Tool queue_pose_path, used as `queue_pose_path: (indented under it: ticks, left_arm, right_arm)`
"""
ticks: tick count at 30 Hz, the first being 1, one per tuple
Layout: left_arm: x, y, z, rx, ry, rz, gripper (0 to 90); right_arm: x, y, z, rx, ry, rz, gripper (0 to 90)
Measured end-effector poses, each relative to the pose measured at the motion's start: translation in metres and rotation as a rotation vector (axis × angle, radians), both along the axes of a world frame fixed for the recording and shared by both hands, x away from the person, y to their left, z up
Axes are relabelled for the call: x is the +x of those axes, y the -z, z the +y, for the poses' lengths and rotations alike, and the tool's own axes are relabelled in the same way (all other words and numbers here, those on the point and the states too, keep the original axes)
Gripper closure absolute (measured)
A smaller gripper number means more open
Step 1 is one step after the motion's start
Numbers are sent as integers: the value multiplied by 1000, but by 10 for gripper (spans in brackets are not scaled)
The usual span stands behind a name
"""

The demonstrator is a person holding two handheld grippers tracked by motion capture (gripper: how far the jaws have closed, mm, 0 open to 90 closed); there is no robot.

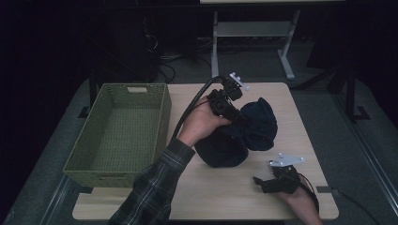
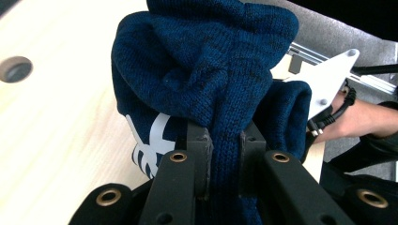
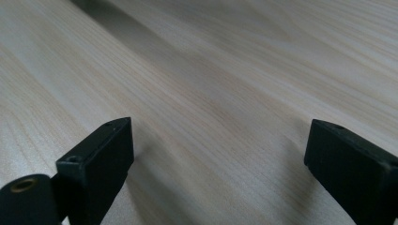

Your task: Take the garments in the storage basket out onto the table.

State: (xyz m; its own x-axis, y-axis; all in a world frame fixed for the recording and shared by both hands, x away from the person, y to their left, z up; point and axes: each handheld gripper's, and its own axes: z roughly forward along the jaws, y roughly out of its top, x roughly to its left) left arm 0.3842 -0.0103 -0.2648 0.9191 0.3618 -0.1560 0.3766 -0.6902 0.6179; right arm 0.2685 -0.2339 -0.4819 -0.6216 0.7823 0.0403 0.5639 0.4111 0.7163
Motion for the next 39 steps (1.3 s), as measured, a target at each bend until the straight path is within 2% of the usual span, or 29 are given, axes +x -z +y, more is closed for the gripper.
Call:
queue_pose_path:
  ticks: [3, 4, 5, 6, 7, 8, 9, 10, 11, 13, 14, 21, 25, 32, 33, 36, 39]
  left_arm:
    - [4, 16, -8, 0, 8, 28, 798]
    - [4, 16, -8, 0, 8, 28, 798]
    - [6, 24, -11, 4, 10, 43, 798]
    - [6, 24, -11, 4, 10, 43, 797]
    - [9, 33, -13, 8, 15, 61, 797]
    - [9, 33, -13, 8, 15, 61, 797]
    - [12, 42, -14, 10, 11, 77, 797]
    - [12, 42, -14, 10, 11, 77, 797]
    - [15, 50, -14, 6, 2, 87, 796]
    - [18, 58, -14, 6, -3, 100, 796]
    - [18, 58, -14, 6, -3, 100, 795]
    - [27, 81, -13, 22, -20, 107, 790]
    - [34, 96, -12, 57, -50, 94, 790]
    - [42, 112, -10, 86, -88, 85, 786]
    - [46, 119, -9, 102, -102, 83, 783]
    - [49, 126, -8, 116, -112, 83, 779]
    - [56, 141, -6, 134, -134, 100, 775]
  right_arm:
    - [0, 0, 0, 0, 0, 0, 81]
    - [0, 0, 0, 0, 0, 0, 81]
    - [0, 0, 0, 0, 0, 1, 81]
    - [0, 0, 0, 0, 0, 1, 81]
    - [0, 0, 0, 0, 1, 1, 81]
    - [0, 0, 0, 0, 1, 1, 81]
    - [0, 0, 0, 1, -1, -2, 81]
    - [0, 0, 0, 1, -1, -2, 81]
    - [0, 0, 0, 2, 0, 1, 81]
    - [0, 0, 0, 2, 0, 1, 81]
    - [0, 0, 0, 2, 0, 1, 81]
    - [0, 0, 0, 0, 0, 1, 81]
    - [0, 0, 0, 1, 1, 5, 81]
    - [0, 0, 0, 2, 3, 4, 81]
    - [0, 0, 0, 1, 1, 1, 81]
    - [0, 0, 0, 0, 1, 0, 81]
    - [0, 0, 0, -1, 0, 0, 81]
